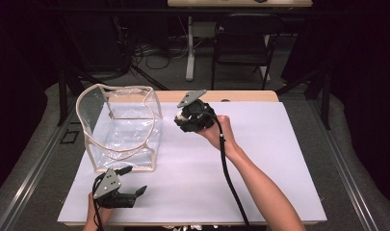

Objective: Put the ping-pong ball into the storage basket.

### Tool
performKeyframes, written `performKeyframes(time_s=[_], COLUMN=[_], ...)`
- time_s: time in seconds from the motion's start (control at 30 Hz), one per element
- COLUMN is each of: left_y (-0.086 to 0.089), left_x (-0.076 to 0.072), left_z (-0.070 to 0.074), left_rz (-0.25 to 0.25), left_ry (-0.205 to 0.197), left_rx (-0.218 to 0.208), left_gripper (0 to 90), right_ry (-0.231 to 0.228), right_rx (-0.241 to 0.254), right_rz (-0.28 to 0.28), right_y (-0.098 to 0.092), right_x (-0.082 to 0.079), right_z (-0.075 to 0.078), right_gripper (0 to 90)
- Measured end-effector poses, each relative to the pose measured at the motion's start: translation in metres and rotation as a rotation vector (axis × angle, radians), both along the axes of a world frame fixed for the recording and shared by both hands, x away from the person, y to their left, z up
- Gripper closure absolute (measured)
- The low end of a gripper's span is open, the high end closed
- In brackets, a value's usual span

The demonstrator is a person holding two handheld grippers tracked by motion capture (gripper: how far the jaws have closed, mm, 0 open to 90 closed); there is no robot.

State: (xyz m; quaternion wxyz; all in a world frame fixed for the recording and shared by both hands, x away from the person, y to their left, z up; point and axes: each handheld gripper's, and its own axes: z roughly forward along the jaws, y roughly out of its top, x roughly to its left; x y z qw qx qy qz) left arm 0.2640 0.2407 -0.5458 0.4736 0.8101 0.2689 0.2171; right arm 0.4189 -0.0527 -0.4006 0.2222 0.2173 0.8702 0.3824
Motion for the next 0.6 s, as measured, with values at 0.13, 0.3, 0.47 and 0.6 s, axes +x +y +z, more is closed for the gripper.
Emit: performKeyframes(time_s=[0.13,0.3,0.47,0.6], left_y=[0.0,0.0,-0.001,0.0], left_x=[0.0,0.0,-0.001,0.0], left_z=[0.0,0.0,0.0,0.0], left_rz=[-0.003,-0.003,-0.002,-0.002], left_ry=[0.0,0.002,0.002,0.0], left_rx=[0.003,0.002,0.005,0.002], left_gripper=[16.1,16.1,16.1,16.1], right_ry=[-0.009,-0.013,-0.02,-0.023], right_rx=[-0.006,-0.011,-0.013,-0.008], right_rz=[0.003,-0.001,0.0,0.004], right_y=[0.001,0.002,0.003,0.005], right_x=[0.001,0.001,0.001,0.001], right_z=[0.003,0.006,0.011,0.014], right_gripper=[50.6,50.6,50.6,50.6])
